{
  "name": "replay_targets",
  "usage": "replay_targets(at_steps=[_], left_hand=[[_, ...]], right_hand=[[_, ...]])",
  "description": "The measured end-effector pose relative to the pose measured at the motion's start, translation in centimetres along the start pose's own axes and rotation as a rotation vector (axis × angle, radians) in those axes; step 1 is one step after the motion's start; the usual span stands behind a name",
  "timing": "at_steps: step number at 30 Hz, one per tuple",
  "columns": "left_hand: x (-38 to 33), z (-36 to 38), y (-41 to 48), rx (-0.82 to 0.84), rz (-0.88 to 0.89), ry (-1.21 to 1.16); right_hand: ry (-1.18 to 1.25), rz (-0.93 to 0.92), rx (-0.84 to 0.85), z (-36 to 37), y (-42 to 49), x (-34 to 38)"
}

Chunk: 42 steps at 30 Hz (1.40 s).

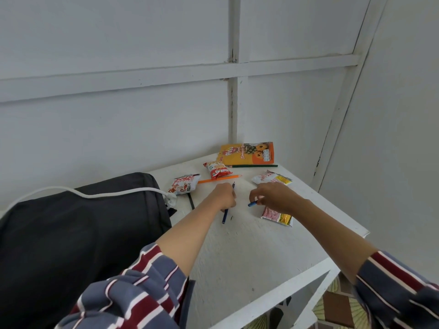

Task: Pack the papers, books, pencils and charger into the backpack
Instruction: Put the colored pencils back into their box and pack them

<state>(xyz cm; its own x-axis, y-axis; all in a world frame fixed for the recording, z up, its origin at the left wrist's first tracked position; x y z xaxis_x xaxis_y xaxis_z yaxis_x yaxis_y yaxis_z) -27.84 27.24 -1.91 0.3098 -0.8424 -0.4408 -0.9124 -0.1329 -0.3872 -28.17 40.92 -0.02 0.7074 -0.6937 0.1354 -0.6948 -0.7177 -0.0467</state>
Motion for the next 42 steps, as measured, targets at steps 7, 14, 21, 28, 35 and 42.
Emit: replay_targets(at_steps=[7,14,21,28,35,42], left_hand=[[0.2,-0.1,-1.0,0.011,-0.045,-0.039],[1.1,-0.3,-2.3,-0.009,-0.094,-0.091],[2.3,-1.7,-4.3,-0.041,-0.119,-0.190],[4.2,-4.7,-7.3,-0.167,-0.050,-0.331],[6.7,-7.8,-11.1,-0.318,0.015,-0.528],[11.9,-11.6,-16.1,-0.452,0.020,-0.635]], right_hand=[[0.151,-0.048,-0.001,-0.4,-0.8,1.4],[0.289,-0.086,-0.001,-1.0,-1.6,3.1],[0.392,-0.051,-0.051,-2.1,-1.5,4.4],[0.499,-0.078,-0.207,-3.7,-1.0,5.8],[0.731,-0.100,-0.398,-4.7,1.1,7.9],[0.945,-0.191,-0.456,-5.7,3.8,14.9]])
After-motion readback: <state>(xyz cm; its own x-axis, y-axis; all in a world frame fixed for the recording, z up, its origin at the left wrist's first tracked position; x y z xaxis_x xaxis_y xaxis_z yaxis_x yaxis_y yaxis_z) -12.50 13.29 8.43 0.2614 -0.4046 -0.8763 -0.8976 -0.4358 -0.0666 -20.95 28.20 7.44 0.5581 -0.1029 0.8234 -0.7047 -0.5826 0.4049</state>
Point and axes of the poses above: each hand's wrist, its own y-axis towards the middle knuckle, its own z-axis out of the palm, x = y × z, the point moved 4 cm from there along y, towards the middle knuckle, and after that the axes turned 7 degrees about -z, right-handed, at the moved point
